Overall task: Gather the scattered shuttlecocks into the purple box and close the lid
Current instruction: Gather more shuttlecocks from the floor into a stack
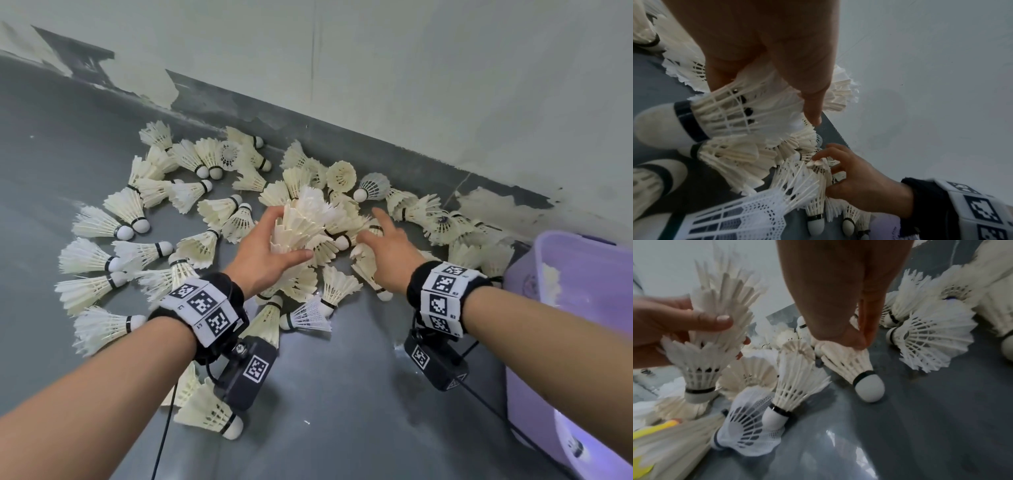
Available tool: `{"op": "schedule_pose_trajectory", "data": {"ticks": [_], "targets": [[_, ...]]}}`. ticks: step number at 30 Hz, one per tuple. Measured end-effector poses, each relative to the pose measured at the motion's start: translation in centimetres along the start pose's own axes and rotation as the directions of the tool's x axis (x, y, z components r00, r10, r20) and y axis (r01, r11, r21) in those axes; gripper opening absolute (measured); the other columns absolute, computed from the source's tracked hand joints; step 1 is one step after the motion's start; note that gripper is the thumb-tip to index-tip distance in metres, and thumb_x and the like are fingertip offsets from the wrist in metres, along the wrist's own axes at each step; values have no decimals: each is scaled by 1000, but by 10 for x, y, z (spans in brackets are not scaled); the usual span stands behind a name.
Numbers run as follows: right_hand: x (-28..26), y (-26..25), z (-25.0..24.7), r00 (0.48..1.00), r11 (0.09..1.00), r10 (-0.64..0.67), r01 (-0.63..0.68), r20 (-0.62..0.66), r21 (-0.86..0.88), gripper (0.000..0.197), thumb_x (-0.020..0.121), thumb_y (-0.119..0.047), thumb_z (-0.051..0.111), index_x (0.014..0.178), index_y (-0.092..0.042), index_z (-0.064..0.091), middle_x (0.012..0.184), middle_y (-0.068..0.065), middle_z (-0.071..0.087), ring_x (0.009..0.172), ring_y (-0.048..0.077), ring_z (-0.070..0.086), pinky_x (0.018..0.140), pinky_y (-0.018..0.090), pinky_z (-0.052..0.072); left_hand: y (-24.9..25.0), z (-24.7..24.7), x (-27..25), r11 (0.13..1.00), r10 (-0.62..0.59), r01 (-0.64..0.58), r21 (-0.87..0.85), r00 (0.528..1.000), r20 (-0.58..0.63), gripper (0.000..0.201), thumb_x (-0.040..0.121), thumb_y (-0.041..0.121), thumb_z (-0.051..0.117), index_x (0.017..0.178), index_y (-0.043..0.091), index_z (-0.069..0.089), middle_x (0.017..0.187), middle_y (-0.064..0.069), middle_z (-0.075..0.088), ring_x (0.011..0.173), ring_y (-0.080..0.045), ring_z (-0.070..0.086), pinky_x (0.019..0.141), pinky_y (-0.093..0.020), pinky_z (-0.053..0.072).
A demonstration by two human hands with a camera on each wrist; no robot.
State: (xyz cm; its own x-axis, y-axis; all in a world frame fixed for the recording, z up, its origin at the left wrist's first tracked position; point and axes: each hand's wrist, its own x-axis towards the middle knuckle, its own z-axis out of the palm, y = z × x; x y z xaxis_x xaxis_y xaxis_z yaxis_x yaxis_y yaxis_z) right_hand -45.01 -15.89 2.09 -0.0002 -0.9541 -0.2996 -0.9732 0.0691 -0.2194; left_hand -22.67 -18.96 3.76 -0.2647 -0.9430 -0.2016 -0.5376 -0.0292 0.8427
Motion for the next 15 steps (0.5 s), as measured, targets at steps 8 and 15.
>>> {"op": "schedule_pose_trajectory", "data": {"ticks": [8,15], "targets": [[-8,19,-38,932,851,307,-178,-194,493,61,80,-27,69,134,-15,42,127,1,48,109,20,52,85,24,40,13,10,-1,1000,-3,2,27,1000,28,77,79,28,77,142,23,32,116,10,40,106,-8,37,90,-20,29],[-10,-7,-71,950,100,304,41,-70,994,38,96,-33,51,130,-34,32,111,12,56,61,19,60,52,28,48,17,20,3,1000,-4,2,24,998,66,78,76,32,79,139,27,33,124,6,52,115,-18,50,99,-31,40]]}}
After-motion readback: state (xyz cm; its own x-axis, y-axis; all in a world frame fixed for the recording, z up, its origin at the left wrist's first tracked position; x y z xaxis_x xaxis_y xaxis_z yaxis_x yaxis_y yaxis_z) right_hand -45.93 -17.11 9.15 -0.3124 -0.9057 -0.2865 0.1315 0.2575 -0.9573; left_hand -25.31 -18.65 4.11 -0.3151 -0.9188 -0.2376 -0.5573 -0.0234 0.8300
